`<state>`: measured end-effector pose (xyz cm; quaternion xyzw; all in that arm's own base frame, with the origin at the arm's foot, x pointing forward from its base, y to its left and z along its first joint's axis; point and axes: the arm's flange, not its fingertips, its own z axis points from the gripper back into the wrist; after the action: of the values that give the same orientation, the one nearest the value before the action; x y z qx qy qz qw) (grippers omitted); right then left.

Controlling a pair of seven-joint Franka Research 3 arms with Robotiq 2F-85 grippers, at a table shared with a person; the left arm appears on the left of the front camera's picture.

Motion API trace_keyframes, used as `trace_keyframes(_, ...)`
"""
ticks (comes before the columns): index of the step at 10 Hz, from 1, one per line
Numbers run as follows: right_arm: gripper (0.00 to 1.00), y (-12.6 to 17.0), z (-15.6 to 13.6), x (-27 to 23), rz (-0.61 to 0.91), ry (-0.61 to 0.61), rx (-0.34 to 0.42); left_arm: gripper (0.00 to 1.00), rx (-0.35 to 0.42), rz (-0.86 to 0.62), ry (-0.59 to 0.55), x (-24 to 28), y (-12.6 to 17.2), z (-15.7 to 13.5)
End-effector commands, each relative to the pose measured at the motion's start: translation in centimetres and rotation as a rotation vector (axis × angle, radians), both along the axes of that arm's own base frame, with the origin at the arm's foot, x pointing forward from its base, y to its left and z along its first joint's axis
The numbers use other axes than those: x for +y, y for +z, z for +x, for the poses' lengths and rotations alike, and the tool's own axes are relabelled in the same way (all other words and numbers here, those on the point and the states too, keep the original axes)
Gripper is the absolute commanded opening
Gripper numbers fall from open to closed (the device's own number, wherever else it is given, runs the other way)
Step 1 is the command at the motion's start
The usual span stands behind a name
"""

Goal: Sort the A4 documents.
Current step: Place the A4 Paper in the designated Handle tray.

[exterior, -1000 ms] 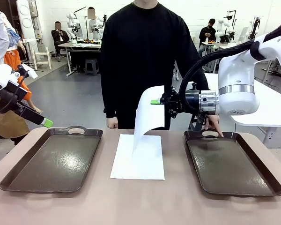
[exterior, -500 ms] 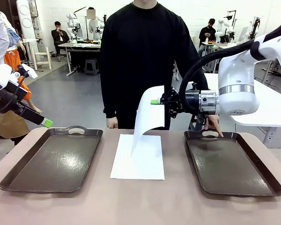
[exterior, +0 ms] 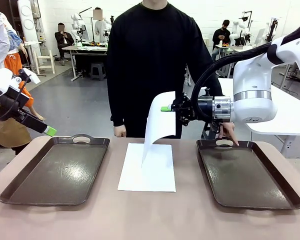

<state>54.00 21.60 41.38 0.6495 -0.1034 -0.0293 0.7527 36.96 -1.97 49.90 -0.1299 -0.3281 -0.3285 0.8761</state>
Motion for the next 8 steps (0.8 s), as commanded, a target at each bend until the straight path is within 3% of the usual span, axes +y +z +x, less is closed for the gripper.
trace_keyframes(1,0.01,0.0,0.0,0.0,0.000,0.000,0.000,1.00,0.002,-0.013,-0.002,0.1,-0.2,0.1)
trace_keyframes(2,0.01,0.6,-0.7,-2.9,-0.010,0.041,-0.083,1.00,0.002,-0.013,-0.002,0.1,-0.2,0.1)
trace_keyframes(3,0.01,1.0,-1.2,-5.5,-0.005,0.064,-0.103,1.00,0.002,-0.013,-0.002,0.1,-0.2,0.1)
trace_keyframes(5,0.01,1.0,-2.1,-10.5,-0.043,0.100,-0.115,1.00,0.002,-0.013,-0.002,0.1,-0.2,0.1)
trace_keyframes(8,0.01,-1.4,-2.5,-14.4,-0.173,0.096,-0.058,1.00,0.002,-0.013,-0.002,0.1,-0.2,0.1)
